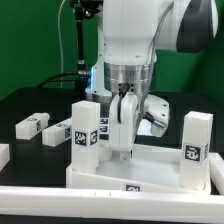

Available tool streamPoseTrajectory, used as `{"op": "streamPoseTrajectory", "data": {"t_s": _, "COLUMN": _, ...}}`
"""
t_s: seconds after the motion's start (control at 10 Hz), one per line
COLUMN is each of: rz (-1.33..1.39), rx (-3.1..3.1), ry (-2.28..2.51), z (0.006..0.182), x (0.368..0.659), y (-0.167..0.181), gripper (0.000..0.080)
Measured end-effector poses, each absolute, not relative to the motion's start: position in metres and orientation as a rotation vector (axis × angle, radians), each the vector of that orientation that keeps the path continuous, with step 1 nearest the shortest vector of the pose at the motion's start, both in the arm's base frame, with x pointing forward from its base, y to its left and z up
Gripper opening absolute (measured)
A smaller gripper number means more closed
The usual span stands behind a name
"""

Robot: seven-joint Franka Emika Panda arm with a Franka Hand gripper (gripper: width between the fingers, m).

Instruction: Assemble desk

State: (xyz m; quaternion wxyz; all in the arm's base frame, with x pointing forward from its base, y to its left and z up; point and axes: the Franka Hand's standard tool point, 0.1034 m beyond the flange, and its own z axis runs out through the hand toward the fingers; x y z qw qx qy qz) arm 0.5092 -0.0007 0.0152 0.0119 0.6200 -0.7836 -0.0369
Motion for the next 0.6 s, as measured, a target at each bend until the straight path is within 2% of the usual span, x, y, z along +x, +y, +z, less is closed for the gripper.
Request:
{"op": "streamPoseTrajectory", "data": {"t_s": 0.1, "rz": -0.116, "rx": 1.937, "ry": -2.439, "z": 0.0147, "x": 0.5088, "y": -0.0011, "gripper": 0.0649}}
{"op": "streamPoseTrajectory", "data": {"t_s": 0.2, "rz": -0.116, "rx": 1.935, "ry": -2.438, "z": 0.0141, "x": 0.5085, "y": -0.0023, "gripper": 0.0554}}
{"op": "streamPoseTrajectory", "data": {"t_s": 0.3, "rz": -0.117, "rx": 1.935, "ry": -2.436, "z": 0.0134, "x": 0.508, "y": -0.0023, "gripper": 0.0417}}
{"op": "streamPoseTrajectory", "data": {"t_s": 0.4, "rz": -0.117, "rx": 1.936, "ry": -2.435, "z": 0.0132, "x": 0.508, "y": -0.0017, "gripper": 0.0417}}
{"op": "streamPoseTrajectory", "data": {"t_s": 0.5, "rz": -0.117, "rx": 1.936, "ry": -2.435, "z": 0.0131, "x": 0.5079, "y": -0.0017, "gripper": 0.0216}}
{"op": "streamPoseTrajectory", "data": {"t_s": 0.6, "rz": -0.116, "rx": 1.936, "ry": -2.435, "z": 0.0131, "x": 0.508, "y": -0.0019, "gripper": 0.0087}}
